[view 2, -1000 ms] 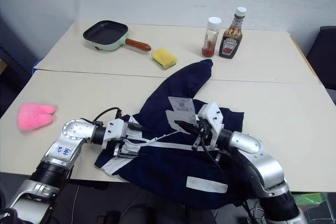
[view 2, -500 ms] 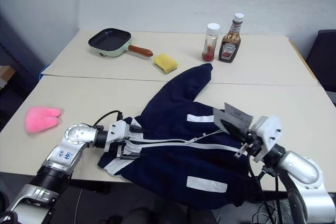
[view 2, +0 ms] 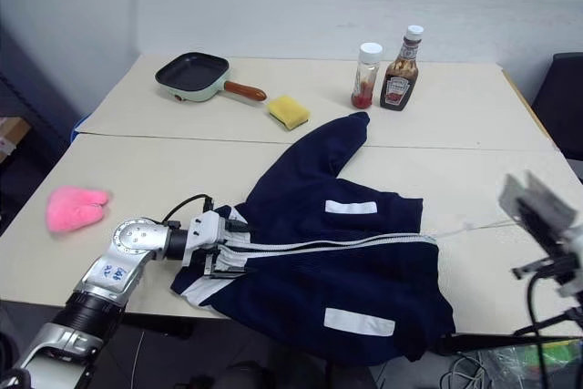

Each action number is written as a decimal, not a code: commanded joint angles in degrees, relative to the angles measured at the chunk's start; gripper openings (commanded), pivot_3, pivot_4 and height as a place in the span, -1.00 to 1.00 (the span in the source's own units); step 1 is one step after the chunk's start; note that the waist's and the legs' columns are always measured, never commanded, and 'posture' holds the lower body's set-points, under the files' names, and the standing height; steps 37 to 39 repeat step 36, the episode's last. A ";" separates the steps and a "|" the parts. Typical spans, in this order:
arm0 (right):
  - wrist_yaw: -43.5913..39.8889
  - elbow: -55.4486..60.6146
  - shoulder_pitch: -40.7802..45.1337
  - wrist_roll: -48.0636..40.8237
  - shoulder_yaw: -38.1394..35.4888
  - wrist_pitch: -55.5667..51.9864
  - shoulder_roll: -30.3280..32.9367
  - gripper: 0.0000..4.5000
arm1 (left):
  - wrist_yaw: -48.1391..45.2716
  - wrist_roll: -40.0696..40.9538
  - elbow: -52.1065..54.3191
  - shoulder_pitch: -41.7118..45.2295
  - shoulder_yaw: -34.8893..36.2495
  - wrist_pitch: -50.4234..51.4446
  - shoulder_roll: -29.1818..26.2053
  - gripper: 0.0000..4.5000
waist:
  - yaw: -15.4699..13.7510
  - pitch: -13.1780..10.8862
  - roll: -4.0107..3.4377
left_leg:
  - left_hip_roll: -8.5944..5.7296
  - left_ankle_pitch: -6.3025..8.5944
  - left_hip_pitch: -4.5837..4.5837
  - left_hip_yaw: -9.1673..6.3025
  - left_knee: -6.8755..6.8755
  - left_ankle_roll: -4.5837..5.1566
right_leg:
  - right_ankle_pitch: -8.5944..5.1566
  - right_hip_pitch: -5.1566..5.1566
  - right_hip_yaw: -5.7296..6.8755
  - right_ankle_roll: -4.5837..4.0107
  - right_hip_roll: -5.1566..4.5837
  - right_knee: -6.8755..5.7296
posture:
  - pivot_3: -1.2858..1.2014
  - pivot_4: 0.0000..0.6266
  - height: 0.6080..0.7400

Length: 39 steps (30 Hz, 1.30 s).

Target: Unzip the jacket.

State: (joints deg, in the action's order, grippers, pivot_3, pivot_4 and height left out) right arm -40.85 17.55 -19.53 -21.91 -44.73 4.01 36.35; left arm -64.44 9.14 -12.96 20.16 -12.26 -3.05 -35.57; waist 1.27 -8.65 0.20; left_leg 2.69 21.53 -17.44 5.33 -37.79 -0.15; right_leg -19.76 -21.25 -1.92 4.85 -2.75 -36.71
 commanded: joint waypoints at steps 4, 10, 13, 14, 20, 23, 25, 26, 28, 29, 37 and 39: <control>-2.03 -6.96 0.26 -0.67 -1.83 2.75 2.57 -0.99 | 2.59 -5.27 -3.35 -2.84 -2.57 0.55 0.09 1.00 | 0.14 0.14 -0.26 | -0.04 -0.05 0.11 0.03 0.36 0.05 | 0.00 0.05 -0.02 0.00 -0.06 0.22 | 0.03 -0.52 1.00; -5.38 0.34 -3.46 -8.89 4.53 -9.12 1.11 -0.57 | -1.96 5.58 3.25 -3.13 2.52 3.27 2.20 1.00 | 0.28 0.10 -0.37 | 0.00 -0.15 0.00 0.02 0.61 -0.06 | -0.04 -0.25 0.01 -0.07 -0.07 0.22 | 0.03 -0.52 1.00; -8.81 2.87 -8.04 -10.62 4.43 -11.71 2.02 -0.10 | -2.45 9.38 7.19 -3.42 5.97 4.58 1.58 1.00 | 0.20 -0.10 -0.10 | 0.02 -0.19 -0.17 -0.03 0.67 -0.16 | -0.07 -0.69 0.07 -0.13 -0.06 0.22 | 0.03 -0.52 1.00; -11.05 3.13 -10.31 -10.38 3.70 -11.14 2.46 0.06 | -2.69 10.81 8.43 -3.48 7.41 5.37 0.90 1.00 | 0.21 -0.10 -0.03 | 0.02 -0.20 -0.46 -0.06 0.64 -0.18 | -0.07 -0.94 0.10 -0.12 -0.05 0.21 | 0.03 -0.52 1.00; -28.89 0.48 -19.48 -15.04 -4.46 -5.43 4.69 0.93 | -6.70 13.70 9.64 -6.50 15.17 6.21 -6.97 1.00 | 0.49 -0.30 0.14 | 0.01 -0.38 -1.12 0.01 0.60 -0.50 | -0.04 -1.53 0.11 -0.05 0.02 0.36 | 0.03 -0.52 1.00; -34.40 0.08 -19.23 -14.94 -4.87 -0.59 5.39 0.99 | -9.03 14.23 9.99 -11.31 18.09 3.78 -10.36 1.00 | 1.17 -0.47 0.40 | 0.11 -0.33 -1.04 0.13 0.73 -0.50 | -0.04 -1.44 0.06 -0.05 0.13 0.63 | 0.03 -0.52 1.00; -38.10 0.32 -16.88 -14.27 -3.42 4.79 5.53 0.99 | -8.52 13.28 12.38 -17.13 20.91 1.45 -12.01 1.00 | 1.51 -0.56 0.52 | 0.15 -0.23 -0.91 0.11 0.71 -0.42 | -0.04 -1.25 0.06 -0.06 0.13 0.71 | 0.03 -0.52 1.00; -39.09 0.29 -15.77 -14.13 -2.90 6.56 5.43 0.99 | -8.21 12.97 13.11 -18.79 21.82 0.62 -12.29 1.00 | 1.59 -0.58 0.56 | 0.14 -0.05 -0.92 0.11 0.71 -0.16 | -0.04 -1.25 0.05 -0.05 0.08 0.71 | 0.03 -0.52 1.00; -39.94 0.70 -12.28 -12.84 0.88 9.23 5.71 0.99 | -7.04 13.34 15.13 -22.75 24.50 -0.20 -12.57 1.00 | 1.50 -0.75 0.74 | 0.12 -0.02 -0.91 0.07 0.69 -0.14 | -0.04 -1.25 0.07 -0.05 0.02 0.70 | 0.03 -0.52 1.00; -40.22 0.61 -10.69 -11.90 3.22 10.20 5.82 0.99 | -6.48 13.84 16.14 -24.60 25.72 -0.11 -12.57 1.00 | 1.42 -0.79 0.80 | 0.13 -0.04 -0.92 0.02 0.70 -0.17 | -0.04 -1.26 0.12 -0.06 0.02 0.69 | 0.03 -0.52 1.00; -36.04 -5.05 -1.92 -7.83 12.77 12.67 3.92 0.99 | -3.18 14.65 23.15 -32.22 29.85 1.81 -11.92 1.00 | 0.17 -0.96 0.62 | 0.10 -0.24 -0.95 -0.05 0.69 -0.54 | -0.08 -1.31 0.22 -0.15 -0.04 0.63 | 0.03 -0.52 1.00; -36.04 -5.05 -1.92 -7.83 12.77 12.67 3.92 0.99 | -3.18 14.65 23.15 -32.22 29.85 1.81 -11.92 1.00 | 0.17 -0.96 0.62 | 0.10 -0.24 -0.95 -0.05 0.69 -0.54 | -0.08 -1.31 0.22 -0.15 -0.04 0.63 | 0.03 -0.52 1.00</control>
